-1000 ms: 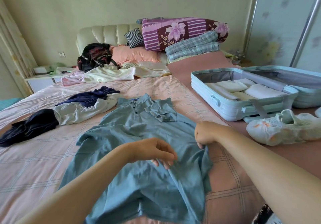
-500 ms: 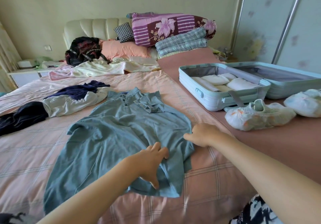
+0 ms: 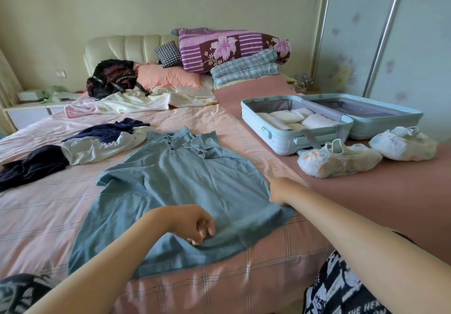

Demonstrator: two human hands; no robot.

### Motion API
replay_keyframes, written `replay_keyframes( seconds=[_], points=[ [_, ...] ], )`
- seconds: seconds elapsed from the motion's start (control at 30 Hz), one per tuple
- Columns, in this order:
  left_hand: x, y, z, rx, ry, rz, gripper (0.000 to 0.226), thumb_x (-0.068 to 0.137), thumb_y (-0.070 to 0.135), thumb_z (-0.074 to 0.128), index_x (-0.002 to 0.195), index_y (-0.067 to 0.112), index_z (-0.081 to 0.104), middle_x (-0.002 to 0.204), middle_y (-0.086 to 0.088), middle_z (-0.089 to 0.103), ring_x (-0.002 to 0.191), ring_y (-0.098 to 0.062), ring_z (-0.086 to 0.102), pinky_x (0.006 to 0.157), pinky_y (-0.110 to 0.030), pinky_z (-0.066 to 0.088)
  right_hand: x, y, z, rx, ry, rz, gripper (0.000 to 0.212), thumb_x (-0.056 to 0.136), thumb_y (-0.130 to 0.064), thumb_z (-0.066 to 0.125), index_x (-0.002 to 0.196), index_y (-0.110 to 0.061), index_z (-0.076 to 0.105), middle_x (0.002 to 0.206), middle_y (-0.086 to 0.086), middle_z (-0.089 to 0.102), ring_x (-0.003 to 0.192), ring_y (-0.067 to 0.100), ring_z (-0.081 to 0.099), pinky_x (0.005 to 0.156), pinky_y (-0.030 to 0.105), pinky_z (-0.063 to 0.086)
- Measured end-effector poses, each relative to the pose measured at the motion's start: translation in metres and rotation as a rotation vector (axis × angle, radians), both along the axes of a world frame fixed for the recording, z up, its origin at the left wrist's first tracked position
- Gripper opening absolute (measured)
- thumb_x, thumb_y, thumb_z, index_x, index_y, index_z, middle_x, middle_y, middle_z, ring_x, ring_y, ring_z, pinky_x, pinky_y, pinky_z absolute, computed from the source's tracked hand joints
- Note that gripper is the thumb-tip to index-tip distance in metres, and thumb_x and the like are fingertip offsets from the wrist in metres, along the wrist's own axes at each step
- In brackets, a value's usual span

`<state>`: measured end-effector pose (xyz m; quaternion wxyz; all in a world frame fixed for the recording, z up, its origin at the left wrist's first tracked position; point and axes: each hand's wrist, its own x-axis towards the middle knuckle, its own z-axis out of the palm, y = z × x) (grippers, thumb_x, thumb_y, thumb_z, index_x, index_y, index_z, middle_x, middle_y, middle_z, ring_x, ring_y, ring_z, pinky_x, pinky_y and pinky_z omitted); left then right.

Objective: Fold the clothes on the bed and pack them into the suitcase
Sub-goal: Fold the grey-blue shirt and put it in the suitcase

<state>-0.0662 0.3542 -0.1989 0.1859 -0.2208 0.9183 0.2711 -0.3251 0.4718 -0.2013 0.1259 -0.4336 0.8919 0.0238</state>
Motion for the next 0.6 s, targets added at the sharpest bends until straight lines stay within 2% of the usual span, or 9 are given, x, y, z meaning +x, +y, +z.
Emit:
replay_keyframes(
  seconds=[0.03, 0.1, 0.17, 0.23, 0.3, 0.37, 0.47, 0.53, 0.6],
  points=[
    [-0.003, 0.006, -0.001, -0.009, -0.019, -0.014, 0.027, 0.083, 0.021, 0.073, 0.108, 0.029, 0.066, 0.099, 0.004, 0.071, 0.077, -0.002, 0.064, 0.075, -0.018, 0.053, 0.002, 0.002, -0.004, 0.026, 0.060, 0.017, 0.053, 0.087, -0.009, 0.058, 0.139, -0.004, 0.046, 0.113, 0.012, 0.064, 0.098, 0.030, 0.064, 0.078, 0.034, 0.051],
    [-0.009, 0.017, -0.003, -0.109, -0.001, -0.029, 0.038, 0.075, 0.039, 0.081, 0.108, 0.034, 0.062, 0.103, 0.009, 0.066, 0.087, -0.007, 0.062, 0.084, -0.024, 0.053, 0.015, 0.007, -0.002, -0.051, 0.176, 0.076, 0.066, 0.083, -0.006, 0.059, 0.144, -0.008, 0.034, 0.123, 0.012, 0.056, 0.110, 0.032, 0.060, 0.080, 0.037, 0.049],
    [-0.012, 0.025, -0.004, -0.282, -0.066, -0.066, 0.067, 0.062, 0.052, 0.087, 0.117, 0.034, 0.053, 0.111, 0.010, 0.053, 0.099, -0.013, 0.054, 0.089, -0.031, 0.050, 0.029, 0.008, 0.002, -0.190, 0.219, 0.231, 0.049, 0.081, -0.013, 0.063, 0.126, -0.018, 0.045, 0.122, 0.008, 0.052, 0.111, 0.030, 0.057, 0.084, 0.038, 0.047],
    [-0.011, 0.033, -0.009, -0.455, -0.206, -0.108, 0.092, 0.054, 0.056, 0.090, 0.127, 0.032, 0.040, 0.121, 0.004, 0.039, 0.113, -0.020, 0.043, 0.095, -0.039, 0.048, 0.045, 0.008, 0.002, -0.203, 0.074, 0.403, 0.030, 0.080, -0.029, 0.070, 0.104, -0.027, 0.052, 0.113, -0.002, 0.053, 0.103, 0.025, 0.059, 0.082, 0.035, 0.047],
    [-0.009, 0.035, -0.016, -0.627, -0.270, -0.120, 0.102, 0.053, 0.049, 0.092, 0.134, 0.027, 0.034, 0.129, -0.001, 0.034, 0.120, -0.024, 0.039, 0.095, -0.043, 0.048, 0.062, 0.008, 0.000, -0.080, -0.039, 0.541, 0.043, 0.072, -0.045, 0.081, 0.101, -0.028, 0.055, 0.110, -0.005, 0.051, 0.098, 0.021, 0.057, 0.082, 0.035, 0.049],
    [-0.005, 0.031, -0.018, -0.695, -0.251, -0.074, 0.094, 0.058, 0.036, 0.093, 0.133, 0.022, 0.037, 0.129, -0.004, 0.042, 0.116, -0.026, 0.049, 0.090, -0.039, 0.050, 0.076, 0.007, -0.005, 0.028, -0.037, 0.610, 0.065, 0.060, -0.055, 0.089, 0.108, -0.028, 0.053, 0.112, -0.004, 0.048, 0.098, 0.020, 0.055, 0.082, 0.038, 0.050],
    [0.011, 0.017, -0.014, -0.599, -0.173, -0.012, 0.064, 0.066, 0.031, 0.089, 0.116, 0.022, 0.049, 0.116, -0.001, 0.057, 0.092, -0.022, 0.057, 0.079, -0.035, 0.048, 0.091, 0.003, -0.016, -0.004, 0.071, 0.706, 0.073, 0.053, -0.060, 0.090, 0.106, -0.029, 0.049, 0.109, -0.004, 0.046, 0.096, 0.020, 0.053, 0.081, 0.038, 0.049],
    [0.029, 0.008, -0.011, -0.575, -0.148, -0.006, 0.064, 0.063, 0.038, 0.089, 0.111, 0.026, 0.049, 0.113, 0.005, 0.055, 0.095, -0.019, 0.056, 0.080, -0.034, 0.048, 0.104, -0.002, -0.020, -0.048, 0.053, 0.737, 0.071, 0.058, -0.061, 0.087, 0.108, -0.030, 0.048, 0.109, -0.006, 0.044, 0.095, 0.019, 0.053, 0.078, 0.036, 0.046],
    [0.052, -0.001, -0.014, -0.599, -0.140, 0.001, 0.076, 0.057, 0.046, 0.091, 0.115, 0.029, 0.044, 0.116, 0.009, 0.044, 0.107, -0.016, 0.049, 0.085, -0.034, 0.048, 0.125, -0.008, -0.022, -0.092, 0.004, 0.767, 0.069, 0.064, -0.062, 0.083, 0.114, -0.031, 0.046, 0.112, -0.005, 0.044, 0.096, 0.020, 0.054, 0.078, 0.036, 0.046]
  ],
)
